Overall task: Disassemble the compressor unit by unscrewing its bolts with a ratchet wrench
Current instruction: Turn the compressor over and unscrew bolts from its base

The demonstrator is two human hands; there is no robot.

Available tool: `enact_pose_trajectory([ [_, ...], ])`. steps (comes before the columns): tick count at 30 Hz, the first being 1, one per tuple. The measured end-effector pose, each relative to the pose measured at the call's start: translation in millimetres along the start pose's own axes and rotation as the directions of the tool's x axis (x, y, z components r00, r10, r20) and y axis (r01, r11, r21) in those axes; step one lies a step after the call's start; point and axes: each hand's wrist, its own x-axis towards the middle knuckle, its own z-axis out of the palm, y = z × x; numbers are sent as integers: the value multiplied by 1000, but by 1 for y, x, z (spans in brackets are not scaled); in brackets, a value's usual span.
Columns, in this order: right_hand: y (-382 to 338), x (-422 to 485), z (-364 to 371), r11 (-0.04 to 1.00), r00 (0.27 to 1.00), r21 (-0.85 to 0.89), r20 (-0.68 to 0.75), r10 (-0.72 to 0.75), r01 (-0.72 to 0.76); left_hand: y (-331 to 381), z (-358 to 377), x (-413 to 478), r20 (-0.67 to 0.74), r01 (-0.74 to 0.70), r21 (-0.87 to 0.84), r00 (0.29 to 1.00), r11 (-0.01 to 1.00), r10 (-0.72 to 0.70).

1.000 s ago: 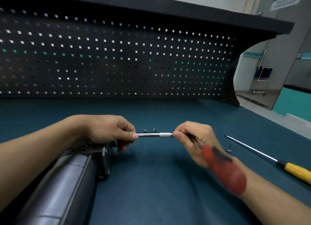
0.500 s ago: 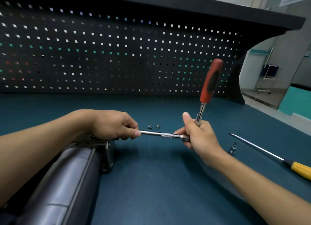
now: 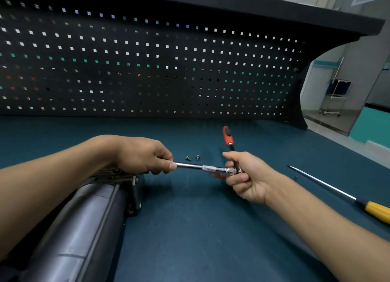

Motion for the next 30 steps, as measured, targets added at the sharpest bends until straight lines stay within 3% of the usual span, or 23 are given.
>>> enact_pose_trajectory([
  [4,3,2,1,992,995,-90,-49,-91,86,-1,1,0,3,19,-17,1000,1000,-19],
  [7,9,6,2,930,945,-221,-80,-316,292,0,2,1,-1,46,-34,999,998,-46],
  [9,13,9,1,843,865,-258,-48,-499,472,1,3,1,-5,61,-46,998,997,-62],
  [12,18,9,-2,620,684,-359,78,-725,698,4,3,3,8,69,-145,998,987,-69],
  [15,23,9,-10,382,522,-436,265,-811,815,5,4,3,6,68,-167,998,984,-68],
  [19,27,7,-18,-1,316,-588,436,-843,809,5,4,3,10,72,-151,997,986,-71],
  [21,28,7,-17,-77,242,-574,458,-855,815,5,4,3,21,71,-153,997,986,-69],
  [23,28,8,-18,-87,214,-565,445,-869,820,5,4,3,22,66,-161,998,985,-63],
  [30,29,8,-19,-126,220,-593,476,-851,795,5,4,3,19,49,-120,999,992,-47],
])
